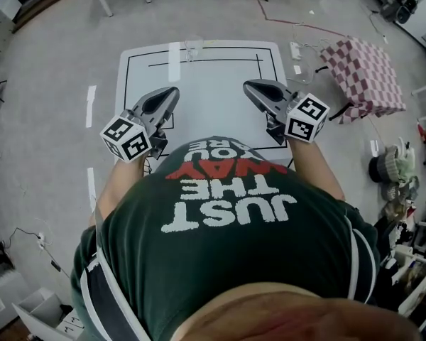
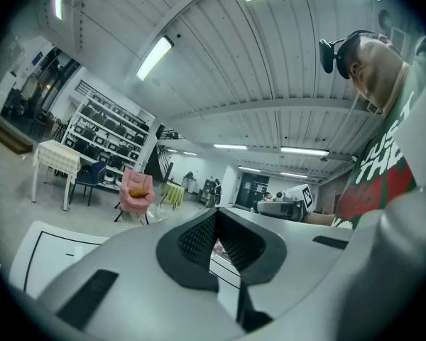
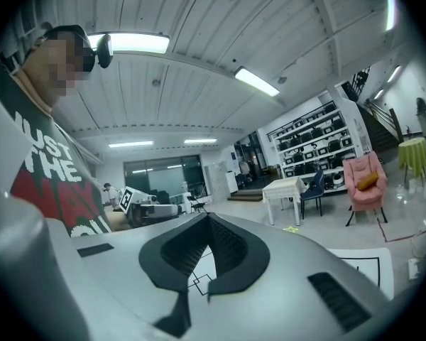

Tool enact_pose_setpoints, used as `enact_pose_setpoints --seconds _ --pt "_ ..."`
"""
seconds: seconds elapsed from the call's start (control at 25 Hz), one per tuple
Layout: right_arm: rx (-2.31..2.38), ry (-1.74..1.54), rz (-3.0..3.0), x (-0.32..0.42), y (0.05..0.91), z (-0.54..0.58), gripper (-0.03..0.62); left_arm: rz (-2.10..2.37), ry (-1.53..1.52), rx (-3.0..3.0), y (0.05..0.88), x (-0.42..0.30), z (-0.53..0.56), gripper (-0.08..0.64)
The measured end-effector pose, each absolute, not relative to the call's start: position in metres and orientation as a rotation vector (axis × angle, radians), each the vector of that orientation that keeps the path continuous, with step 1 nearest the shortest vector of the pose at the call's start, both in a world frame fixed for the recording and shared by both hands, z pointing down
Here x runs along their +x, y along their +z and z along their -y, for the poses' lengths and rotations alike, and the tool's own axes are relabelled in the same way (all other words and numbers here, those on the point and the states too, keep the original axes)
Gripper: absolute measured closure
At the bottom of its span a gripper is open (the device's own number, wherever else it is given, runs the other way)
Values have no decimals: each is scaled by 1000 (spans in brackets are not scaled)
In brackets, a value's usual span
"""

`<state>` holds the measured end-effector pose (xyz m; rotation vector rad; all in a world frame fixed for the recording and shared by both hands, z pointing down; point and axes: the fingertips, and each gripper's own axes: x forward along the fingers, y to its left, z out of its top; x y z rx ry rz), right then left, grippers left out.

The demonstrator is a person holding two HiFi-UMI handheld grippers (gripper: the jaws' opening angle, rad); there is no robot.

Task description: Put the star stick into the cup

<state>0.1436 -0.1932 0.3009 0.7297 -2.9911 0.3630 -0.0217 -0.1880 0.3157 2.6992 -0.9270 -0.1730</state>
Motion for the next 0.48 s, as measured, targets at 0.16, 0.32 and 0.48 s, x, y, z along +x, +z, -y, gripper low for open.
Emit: enact_pose_setpoints --seconds 0.16,0.32,0.48 --pt "718 360 2988 143 304 193 558 933 -172 2691 319 -22 187 549" --pt "709 350 2986 140 301 193 558 935 -170 2693 318 -23 187 549" --pt "709 347 2991 142 303 194 560 939 -171 2693 318 -23 187 549"
